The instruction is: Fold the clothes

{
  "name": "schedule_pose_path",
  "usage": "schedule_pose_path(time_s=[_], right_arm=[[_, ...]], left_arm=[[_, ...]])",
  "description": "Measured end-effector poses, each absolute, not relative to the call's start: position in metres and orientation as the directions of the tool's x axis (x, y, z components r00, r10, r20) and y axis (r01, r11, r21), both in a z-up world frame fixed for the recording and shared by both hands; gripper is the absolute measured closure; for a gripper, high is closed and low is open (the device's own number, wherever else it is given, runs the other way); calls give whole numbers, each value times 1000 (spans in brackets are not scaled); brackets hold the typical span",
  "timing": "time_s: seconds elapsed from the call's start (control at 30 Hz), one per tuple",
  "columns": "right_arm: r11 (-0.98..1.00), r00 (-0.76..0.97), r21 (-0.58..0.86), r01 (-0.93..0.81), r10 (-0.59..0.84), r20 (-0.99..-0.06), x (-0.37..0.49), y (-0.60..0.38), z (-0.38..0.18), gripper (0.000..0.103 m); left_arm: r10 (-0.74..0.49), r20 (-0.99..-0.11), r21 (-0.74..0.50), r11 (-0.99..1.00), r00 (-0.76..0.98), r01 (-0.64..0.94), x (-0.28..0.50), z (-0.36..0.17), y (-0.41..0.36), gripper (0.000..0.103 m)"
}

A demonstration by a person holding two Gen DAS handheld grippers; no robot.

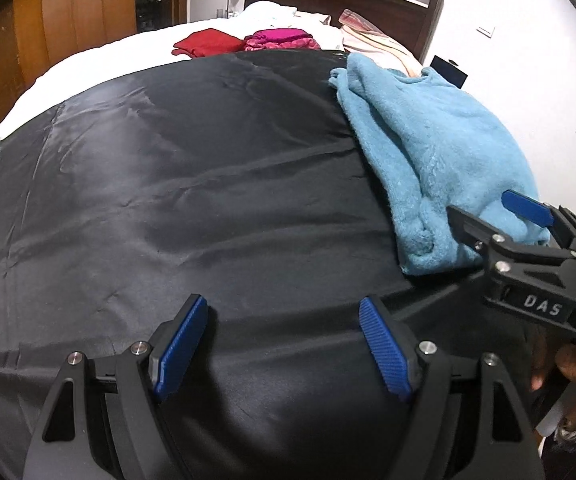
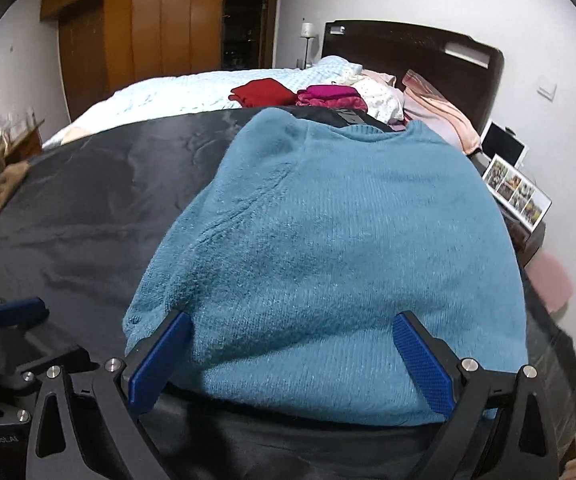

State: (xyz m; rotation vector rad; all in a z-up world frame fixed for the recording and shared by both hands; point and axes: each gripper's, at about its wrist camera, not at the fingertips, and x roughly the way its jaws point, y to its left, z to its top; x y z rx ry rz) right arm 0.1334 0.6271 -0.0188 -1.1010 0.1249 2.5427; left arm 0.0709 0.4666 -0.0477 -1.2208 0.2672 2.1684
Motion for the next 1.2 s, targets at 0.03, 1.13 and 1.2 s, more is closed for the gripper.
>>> schedule_pose_path(time_s=[0.03,1.13,1.2], right_arm=[[-925,-637,-46,-377,295,-712,138,628,-17,1],[-755,-588,58,-653,457,-667,280,669,-11,1],[-753,-592,60,-655,462,-660,281,668,-8,1]], left_arm=[[423,-827,-122,-779,-371,-615,72,-48,468,21],[460,-813,-33,-649,-357,-760,137,-7,538,11],[458,-809,-24,-652,-369,-758,138,-6,537,10]])
